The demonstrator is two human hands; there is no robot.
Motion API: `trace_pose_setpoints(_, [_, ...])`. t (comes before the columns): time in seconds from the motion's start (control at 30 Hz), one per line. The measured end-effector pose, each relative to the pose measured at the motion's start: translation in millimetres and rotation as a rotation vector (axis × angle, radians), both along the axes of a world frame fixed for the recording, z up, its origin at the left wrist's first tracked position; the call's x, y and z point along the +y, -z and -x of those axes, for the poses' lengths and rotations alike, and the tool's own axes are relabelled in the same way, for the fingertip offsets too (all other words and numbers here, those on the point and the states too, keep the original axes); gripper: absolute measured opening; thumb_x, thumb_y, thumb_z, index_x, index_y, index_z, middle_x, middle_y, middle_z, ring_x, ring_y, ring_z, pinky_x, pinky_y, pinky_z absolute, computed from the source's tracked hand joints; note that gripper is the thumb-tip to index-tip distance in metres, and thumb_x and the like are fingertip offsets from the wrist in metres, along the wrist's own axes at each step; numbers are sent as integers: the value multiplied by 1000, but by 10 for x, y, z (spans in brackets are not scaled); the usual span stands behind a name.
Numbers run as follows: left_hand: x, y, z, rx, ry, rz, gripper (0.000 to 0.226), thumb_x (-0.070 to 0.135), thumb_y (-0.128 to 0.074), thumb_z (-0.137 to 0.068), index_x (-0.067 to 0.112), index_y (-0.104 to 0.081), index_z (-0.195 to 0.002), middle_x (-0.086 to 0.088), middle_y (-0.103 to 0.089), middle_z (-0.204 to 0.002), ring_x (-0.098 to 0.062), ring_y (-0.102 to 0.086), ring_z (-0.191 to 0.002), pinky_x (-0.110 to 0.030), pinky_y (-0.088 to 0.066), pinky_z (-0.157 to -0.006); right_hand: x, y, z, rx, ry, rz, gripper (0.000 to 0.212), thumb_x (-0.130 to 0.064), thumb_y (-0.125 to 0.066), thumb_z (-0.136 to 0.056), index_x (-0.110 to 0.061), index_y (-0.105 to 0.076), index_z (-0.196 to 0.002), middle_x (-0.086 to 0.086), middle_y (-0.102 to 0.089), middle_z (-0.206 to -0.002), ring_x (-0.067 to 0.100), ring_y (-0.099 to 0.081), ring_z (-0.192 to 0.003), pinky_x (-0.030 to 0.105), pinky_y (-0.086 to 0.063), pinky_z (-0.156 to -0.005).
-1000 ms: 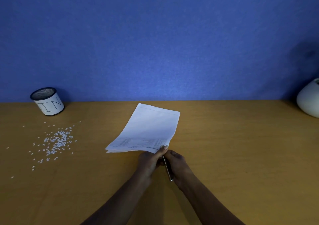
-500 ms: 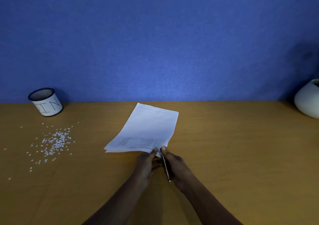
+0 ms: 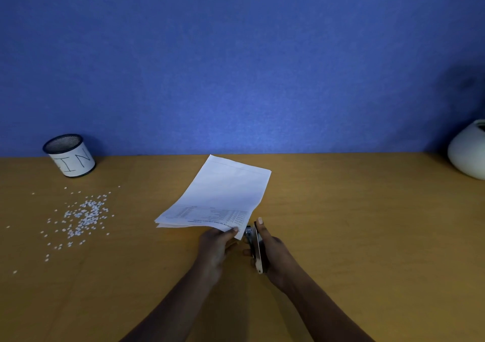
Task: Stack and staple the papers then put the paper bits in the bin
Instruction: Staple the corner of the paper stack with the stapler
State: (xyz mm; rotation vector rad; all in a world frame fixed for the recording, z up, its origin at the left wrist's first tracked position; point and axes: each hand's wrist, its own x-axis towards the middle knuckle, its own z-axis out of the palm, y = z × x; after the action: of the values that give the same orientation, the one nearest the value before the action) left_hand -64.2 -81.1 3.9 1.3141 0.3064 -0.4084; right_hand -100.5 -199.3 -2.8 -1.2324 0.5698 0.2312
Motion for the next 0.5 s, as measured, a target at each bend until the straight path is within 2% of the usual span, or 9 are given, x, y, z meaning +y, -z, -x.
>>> trace_pose_setpoints(0.1, [12, -18, 4, -4, -2, 9, 19, -7, -60, -83, 6, -61, -97, -6, -63, -97, -18, -60, -86, -29, -52, -74, -44, 34, -47, 30, 15, 50, 56, -59, -44, -87, -8, -67, -88, 4, -63, -68, 17, -55, -59, 26, -41, -51])
trace_pose_setpoints(0.17, [28, -17, -2, 1, -5, 27, 22, -9, -60, -82, 6, -60, -99, -6, -62, -98, -18, -60, -87, -31, -53, -77, -78, 67, -75, 49, 11, 73, 60, -60, -41, -88, -5, -65, -92, 5, -60, -68, 16, -52, -56, 25, -41, -50])
trace_pose_setpoints(0.27, [55, -12, -13, 4, -25, 43, 21, -10, -61, -81, 10, -61, -88, -6, -63, -97, -22, -61, -90, -35, -54, -81, -161, 73, -136, 83, 1, 167, 61, -59, -37, -90, -4, -64, -93, 6, -59, -70, 16, -52, -59, 25, -42, -54])
trace_pose_setpoints(0.4, [81, -4, -33, 22, -73, 34, 18, -8, -64, -80, 9, -61, -86, -12, -64, -101, -31, -62, -95, -34, -56, -76, -378, 45, -276, 53, 22, 331, 42, -42, -41, -96, -11, -58, -74, 4, -52, -67, 14, -48, -60, 26, -38, -56])
trace_pose_setpoints(0.5, [90, -7, -50, 41, -96, 31, 15, -7, -64, -80, 7, -61, -83, -13, -65, -99, -29, -64, -90, -30, -58, -68, -637, 123, -435, 2, 3, 623, 29, -26, -40, -98, -12, -49, -75, 4, -47, -70, 15, -43, -61, 26, -32, -55])
